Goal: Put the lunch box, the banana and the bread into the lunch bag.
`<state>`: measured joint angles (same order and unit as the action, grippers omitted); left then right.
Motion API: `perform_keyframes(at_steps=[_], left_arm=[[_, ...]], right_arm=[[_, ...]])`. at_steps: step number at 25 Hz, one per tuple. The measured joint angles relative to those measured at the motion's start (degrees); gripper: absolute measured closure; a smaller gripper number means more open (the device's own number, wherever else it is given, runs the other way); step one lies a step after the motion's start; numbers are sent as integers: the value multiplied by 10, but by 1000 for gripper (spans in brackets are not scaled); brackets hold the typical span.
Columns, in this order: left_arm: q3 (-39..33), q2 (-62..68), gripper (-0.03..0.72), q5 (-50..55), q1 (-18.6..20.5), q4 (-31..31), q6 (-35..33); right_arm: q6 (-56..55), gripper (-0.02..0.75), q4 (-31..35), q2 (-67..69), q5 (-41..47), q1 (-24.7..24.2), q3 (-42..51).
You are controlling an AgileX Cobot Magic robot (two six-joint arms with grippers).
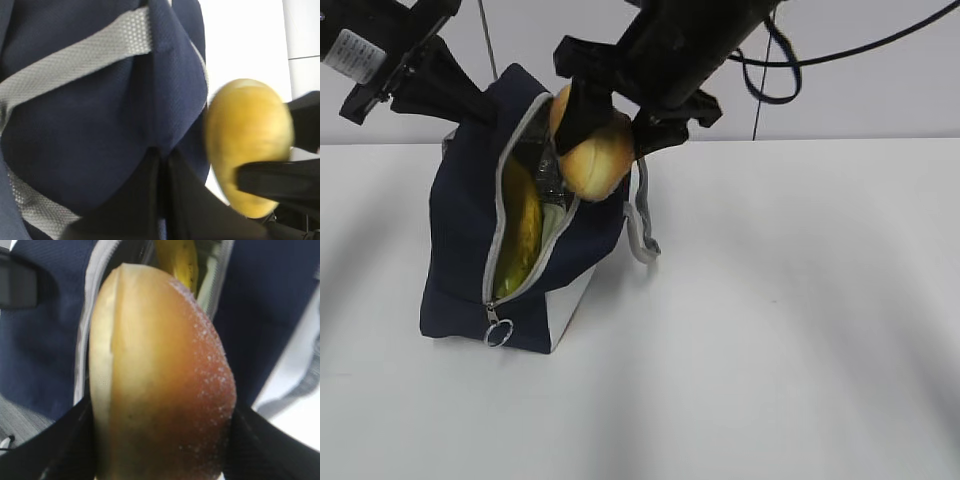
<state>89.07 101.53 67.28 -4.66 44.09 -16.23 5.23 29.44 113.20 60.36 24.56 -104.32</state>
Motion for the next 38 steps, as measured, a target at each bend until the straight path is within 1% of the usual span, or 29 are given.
perform_keyframes(at_steps=[8,10,13,14,18,21,23,26,28,30,33,35,38], left_arm=[[0,0,687,2,0,0,0],[0,0,687,3,0,0,0],[0,0,687,6,0,1,0],[0,0,687,6,0,1,0],[0,0,687,8,0,1,0],[0,0,687,8,0,1,0],[0,0,687,8,0,1,0],[0,0,687,8,0,1,0],[0,0,687,8,0,1,0],[0,0,687,8,0,1,0],[0,0,687,10,0,2,0],[0,0,687,11,0,6,0],[0,0,687,11,0,8,0]], right_arm=[[71,272,113,77,-76,1,0],[107,226,133,91,-84,1,0],[140,125,148,97,-87,1,0],[148,102,149,97,-87,1,-1],[156,78,145,97,-77,1,-23],[153,80,129,97,-54,1,-47],[140,98,101,97,-27,1,-72],[100,147,23,97,38,1,-120],[65,163,-38,97,79,1,-153],[25,167,-101,97,97,1,-185],[-28,169,-172,97,102,1,-206],[-40,171,-181,97,104,-1,-208],[-46,173,-168,97,107,-3,-202]])
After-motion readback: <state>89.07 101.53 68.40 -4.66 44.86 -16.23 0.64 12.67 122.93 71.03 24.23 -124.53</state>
